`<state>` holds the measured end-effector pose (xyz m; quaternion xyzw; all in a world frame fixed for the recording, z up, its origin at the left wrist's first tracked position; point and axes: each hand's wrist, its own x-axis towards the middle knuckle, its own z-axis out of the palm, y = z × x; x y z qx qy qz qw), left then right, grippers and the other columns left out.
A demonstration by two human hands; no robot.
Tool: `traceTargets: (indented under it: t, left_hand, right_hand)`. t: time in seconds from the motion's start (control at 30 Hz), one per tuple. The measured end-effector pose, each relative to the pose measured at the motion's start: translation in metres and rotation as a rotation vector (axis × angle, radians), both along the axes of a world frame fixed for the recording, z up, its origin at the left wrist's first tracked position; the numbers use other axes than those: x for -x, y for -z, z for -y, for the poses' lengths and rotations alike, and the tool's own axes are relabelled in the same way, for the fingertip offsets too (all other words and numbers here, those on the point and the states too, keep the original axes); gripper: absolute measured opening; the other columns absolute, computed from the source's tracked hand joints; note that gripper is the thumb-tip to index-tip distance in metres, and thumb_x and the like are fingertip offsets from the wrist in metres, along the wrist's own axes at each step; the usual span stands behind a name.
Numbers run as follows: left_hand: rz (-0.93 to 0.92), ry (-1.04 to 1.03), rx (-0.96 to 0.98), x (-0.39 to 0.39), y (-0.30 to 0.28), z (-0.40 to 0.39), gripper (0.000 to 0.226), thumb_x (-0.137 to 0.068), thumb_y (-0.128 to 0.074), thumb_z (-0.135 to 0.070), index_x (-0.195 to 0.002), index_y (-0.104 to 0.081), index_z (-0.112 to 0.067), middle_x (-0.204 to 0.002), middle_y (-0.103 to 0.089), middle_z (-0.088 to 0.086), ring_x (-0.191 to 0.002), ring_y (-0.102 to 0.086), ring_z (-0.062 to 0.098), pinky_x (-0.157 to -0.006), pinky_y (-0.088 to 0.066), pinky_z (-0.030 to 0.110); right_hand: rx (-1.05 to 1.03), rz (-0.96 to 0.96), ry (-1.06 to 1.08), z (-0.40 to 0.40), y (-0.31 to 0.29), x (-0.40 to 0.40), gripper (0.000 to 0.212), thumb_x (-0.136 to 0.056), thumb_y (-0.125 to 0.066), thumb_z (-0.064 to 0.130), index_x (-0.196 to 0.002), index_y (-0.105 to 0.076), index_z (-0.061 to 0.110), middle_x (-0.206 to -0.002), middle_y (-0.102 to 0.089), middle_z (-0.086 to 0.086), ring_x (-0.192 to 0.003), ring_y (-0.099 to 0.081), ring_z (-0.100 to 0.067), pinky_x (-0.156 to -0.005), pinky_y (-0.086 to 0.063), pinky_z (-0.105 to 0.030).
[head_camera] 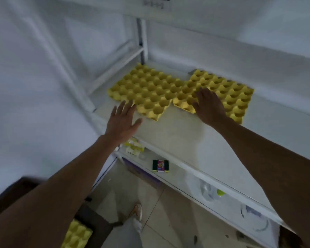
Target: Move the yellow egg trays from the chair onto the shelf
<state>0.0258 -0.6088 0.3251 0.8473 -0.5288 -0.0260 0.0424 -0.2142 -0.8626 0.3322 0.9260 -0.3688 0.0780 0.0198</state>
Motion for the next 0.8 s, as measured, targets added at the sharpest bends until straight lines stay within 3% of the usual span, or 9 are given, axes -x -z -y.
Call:
traceTargets:
  t: [0.2,0.37,0.53,0.8]
  left_hand:
    - [-0.065,-0.385,0.088,0.078,0.002,-0.154,0.070,-0.105,-0.039,-0.054,-0.162,-0.032,-0.015,-0.173,-0.021,0.005,-0.161,-0.017,0.028,-0.129,-0.019,0.048]
    - [-0.110,-0.676,-0.062,0.150,0.004,-0.299,0.071,-0.106,-0.038,-0.051,-0.163,-0.030,-0.010,-0.171,-0.026,0.009,-0.161,-0.017,0.029,-0.129,-0.020,0.046]
    - [-0.179,-0.930,-0.180,0.217,0.013,-0.440,0.069,-0.104,-0.039,-0.054,-0.159,-0.035,-0.012,-0.168,-0.031,0.009,-0.157,-0.026,0.029,-0.125,-0.028,0.046]
    - [-0.305,-1.091,-0.288,0.293,0.056,-0.567,0.069,-0.104,-0.035,-0.053,-0.156,-0.035,-0.008,-0.164,-0.036,0.014,-0.153,-0.031,0.033,-0.125,-0.028,0.048]
  right_hand:
    - [0.103,0.052,-0.511,-0.102,-0.044,-0.028,0.051,-0.105,-0.041,0.033,-0.140,-0.056,-0.002,-0.150,-0.050,-0.022,-0.141,-0.046,-0.038,-0.118,-0.032,-0.047]
    - [0.029,-0.033,-0.838,-0.232,-0.034,-0.053,0.047,-0.106,-0.042,0.031,-0.140,-0.053,0.000,-0.147,-0.052,-0.018,-0.141,-0.044,-0.032,-0.117,-0.029,-0.043]
    - [-0.128,-0.170,-0.968,-0.361,0.003,-0.064,0.043,-0.103,-0.042,0.034,-0.126,-0.059,0.001,-0.134,-0.059,-0.019,-0.127,-0.053,-0.033,-0.105,-0.041,-0.044]
    - [-0.378,-0.497,-1.045,-0.517,0.066,-0.058,0.046,-0.107,-0.032,0.037,-0.130,-0.053,0.003,-0.141,-0.051,-0.017,-0.133,-0.047,-0.033,-0.105,-0.042,-0.043]
